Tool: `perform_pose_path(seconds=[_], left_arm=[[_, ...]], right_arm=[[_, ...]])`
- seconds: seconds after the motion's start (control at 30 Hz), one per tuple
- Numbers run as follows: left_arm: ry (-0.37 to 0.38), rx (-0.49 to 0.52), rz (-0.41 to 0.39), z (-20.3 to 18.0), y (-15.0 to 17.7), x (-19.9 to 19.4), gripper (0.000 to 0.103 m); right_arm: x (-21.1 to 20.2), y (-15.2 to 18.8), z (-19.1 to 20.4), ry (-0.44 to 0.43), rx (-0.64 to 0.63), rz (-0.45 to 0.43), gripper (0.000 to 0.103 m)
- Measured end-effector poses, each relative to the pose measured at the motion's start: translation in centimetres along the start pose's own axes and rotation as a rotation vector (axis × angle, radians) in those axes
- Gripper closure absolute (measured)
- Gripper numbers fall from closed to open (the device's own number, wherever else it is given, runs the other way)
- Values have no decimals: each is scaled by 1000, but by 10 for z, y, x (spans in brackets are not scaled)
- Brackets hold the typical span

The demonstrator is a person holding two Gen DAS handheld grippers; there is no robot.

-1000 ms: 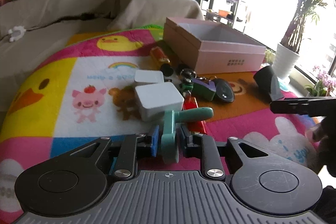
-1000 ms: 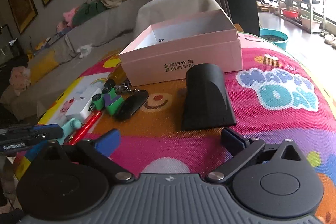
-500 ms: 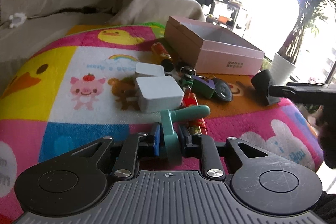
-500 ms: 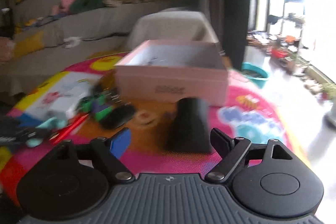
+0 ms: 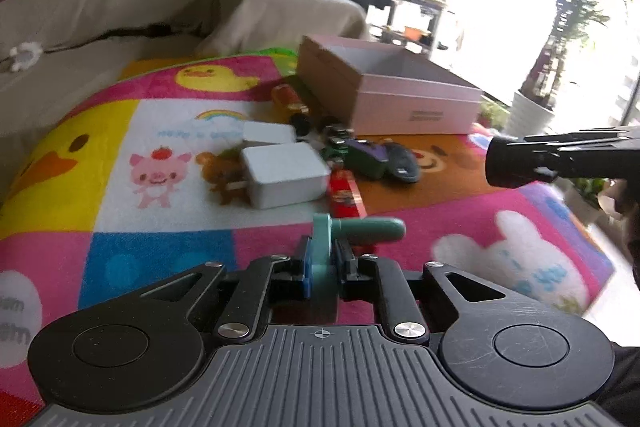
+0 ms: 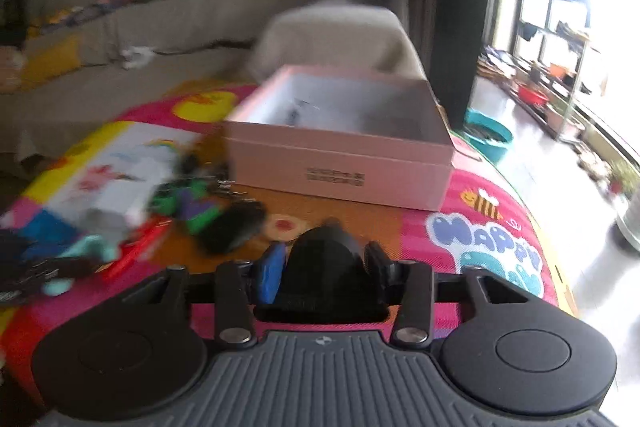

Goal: Organize rigid objects
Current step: 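Grasp the black arch-shaped stand with the right gripper while the left gripper lifts the teal handle, then drop the black stand into the pink box with right gripper while left gripper releases teal handle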

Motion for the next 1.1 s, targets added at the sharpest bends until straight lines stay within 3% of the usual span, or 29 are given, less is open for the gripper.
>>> perform_pose_path(seconds=[0.17,0.5,0.63,0.67,0.73,0.77,0.93,1.03,1.1], left_arm=[[17,87,-12,-22,-4,-11,89],[65,213,-88,-70,-45,-24,89],[70,307,-120,-93,-73,-17,89],[71,333,-134,-99,-82,-15,89],[70,382,-174,-113,-103,-9,89],[66,399,-199,-120,-117,-4,89],[67,370,-293,-144,-175,32,88],[109,254,-239,-143,-199,64,87],[126,168,-211,-135,-204,83,87]], right_arm=[[-43,14,8,-10,-45,-59,61],[-58,34,-11,8,35,-86,65],[-62,41,-18,9,59,-98,67],[-64,42,-19,8,62,-104,69],[-68,41,-21,-2,71,-122,92],[-69,40,-22,-9,75,-127,98],[-72,39,-25,3,72,-151,98],[-67,46,-28,-9,73,-117,91],[-64,52,-27,-15,64,-96,61]])
Point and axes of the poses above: each gripper's, at about its wrist camera, not at the fingertips, and x roughly the way its jaws point, z to its left, y to its underside, the point moved 4 cm from there along x, roughly the way its jaws point, and after that the axes turned 9 degrees about -x, right-handed, at the moved point
